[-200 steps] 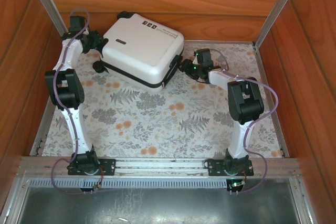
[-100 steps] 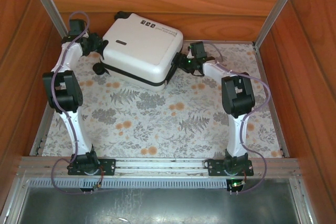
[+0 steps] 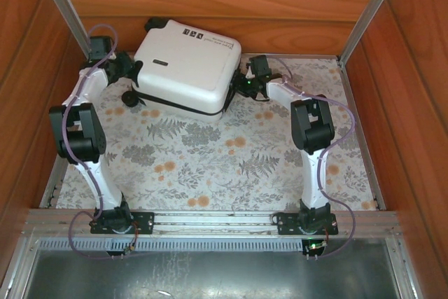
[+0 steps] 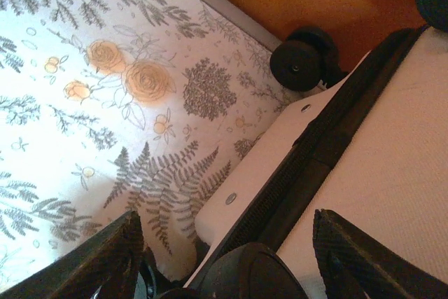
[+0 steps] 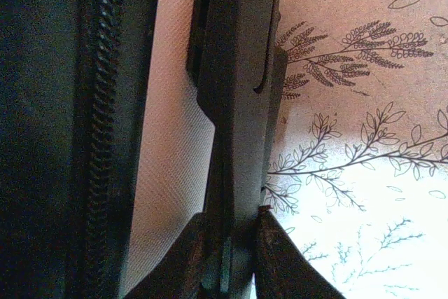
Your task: Pack the luggage
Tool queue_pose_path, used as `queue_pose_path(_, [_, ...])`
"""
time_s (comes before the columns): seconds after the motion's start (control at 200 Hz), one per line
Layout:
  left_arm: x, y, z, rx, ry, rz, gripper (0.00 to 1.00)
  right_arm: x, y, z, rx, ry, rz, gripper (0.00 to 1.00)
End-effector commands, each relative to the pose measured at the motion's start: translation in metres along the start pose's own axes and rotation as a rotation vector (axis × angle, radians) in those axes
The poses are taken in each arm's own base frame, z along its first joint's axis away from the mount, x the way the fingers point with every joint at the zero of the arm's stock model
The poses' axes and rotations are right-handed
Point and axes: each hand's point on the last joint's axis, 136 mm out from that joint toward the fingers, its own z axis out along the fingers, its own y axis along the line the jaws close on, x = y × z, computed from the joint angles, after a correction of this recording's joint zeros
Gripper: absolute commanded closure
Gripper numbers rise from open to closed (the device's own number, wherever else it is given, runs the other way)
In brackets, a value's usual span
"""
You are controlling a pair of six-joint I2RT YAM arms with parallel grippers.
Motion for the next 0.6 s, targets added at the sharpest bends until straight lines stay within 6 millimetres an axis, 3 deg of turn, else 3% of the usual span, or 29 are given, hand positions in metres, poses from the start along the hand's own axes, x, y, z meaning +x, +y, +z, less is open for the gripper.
queue_pose_path(0.0, [0.107,0.006,-0.007,-0.022,0.338,0.056,0.34,0.071,-0.012,0.019,0.090,0.185,-0.092,0.99])
queue_pose_path(0.155, [0.118,0.015,-0.036,-0.054,0.311,0.046,0.34,0.090,0.002,0.001,0.092,0.207,-0.162,1.00])
queue_pose_path(0.33, [0.116,0.020,-0.071,-0.070,0.238,0.052,0.35,0.116,0.011,-0.022,0.079,0.220,-0.185,1.00])
queue_pose_path(0.465, [0.103,0.025,-0.098,-0.105,0.137,0.065,0.33,0.137,0.008,-0.038,0.086,0.222,-0.178,1.00])
queue_pose_path(0.595, [0.076,0.031,-0.140,-0.166,-0.034,0.086,0.31,0.140,-0.002,-0.055,0.114,0.169,-0.172,0.97])
